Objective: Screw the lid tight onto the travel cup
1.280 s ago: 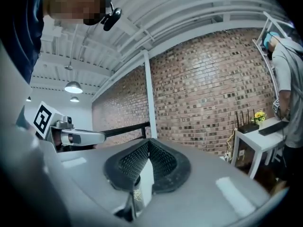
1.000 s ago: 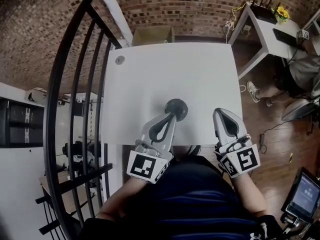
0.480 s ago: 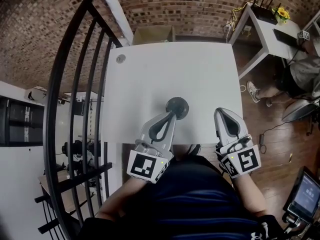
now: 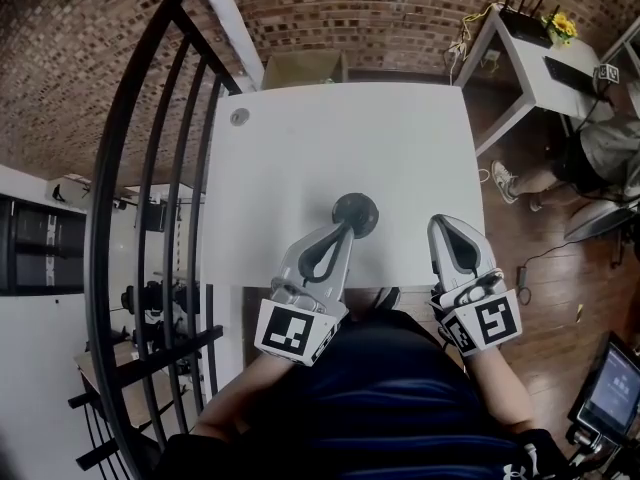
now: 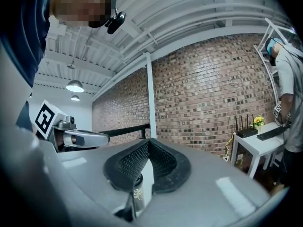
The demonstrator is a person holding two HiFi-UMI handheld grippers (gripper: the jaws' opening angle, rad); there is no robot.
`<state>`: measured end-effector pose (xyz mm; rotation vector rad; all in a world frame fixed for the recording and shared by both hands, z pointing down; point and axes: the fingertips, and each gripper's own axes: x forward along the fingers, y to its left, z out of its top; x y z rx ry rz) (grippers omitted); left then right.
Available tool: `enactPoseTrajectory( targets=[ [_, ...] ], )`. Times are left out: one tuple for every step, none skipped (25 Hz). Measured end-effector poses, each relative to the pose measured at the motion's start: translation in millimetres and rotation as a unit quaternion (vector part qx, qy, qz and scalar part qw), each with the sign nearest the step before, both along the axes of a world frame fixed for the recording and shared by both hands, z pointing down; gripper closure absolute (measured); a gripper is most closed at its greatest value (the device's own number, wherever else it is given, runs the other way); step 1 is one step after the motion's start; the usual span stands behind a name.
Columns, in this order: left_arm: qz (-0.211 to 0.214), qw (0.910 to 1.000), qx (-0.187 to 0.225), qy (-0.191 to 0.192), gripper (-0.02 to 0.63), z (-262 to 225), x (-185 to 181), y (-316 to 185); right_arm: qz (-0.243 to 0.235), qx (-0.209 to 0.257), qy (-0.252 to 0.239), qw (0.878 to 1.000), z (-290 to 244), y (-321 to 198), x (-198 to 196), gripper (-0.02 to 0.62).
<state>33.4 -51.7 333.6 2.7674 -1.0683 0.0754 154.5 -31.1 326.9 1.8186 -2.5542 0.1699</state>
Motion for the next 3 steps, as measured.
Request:
enactPoseTrajectory(
  targets=[
    [0.0,1.0,-0.002,0.0,0.6,0.5,-1.0,-0.2,0.0,0.0,0.001,1.0,-0.3,-0.4,-0.7,0.584],
    [-0.001,1.0,-0.003,0.0,0.6,0.8,-2.0,-0.6,0.0,0.001,0.001,1.0,-0.7,-0.8,-1.4,0.584],
    [-0.001,1.0,-0.003,0.0,0.6,1.0,-2.9,-0.9,0.0,0.001,0.002,1.0,-1.0,-1.3,-2.1,0.584]
  ],
)
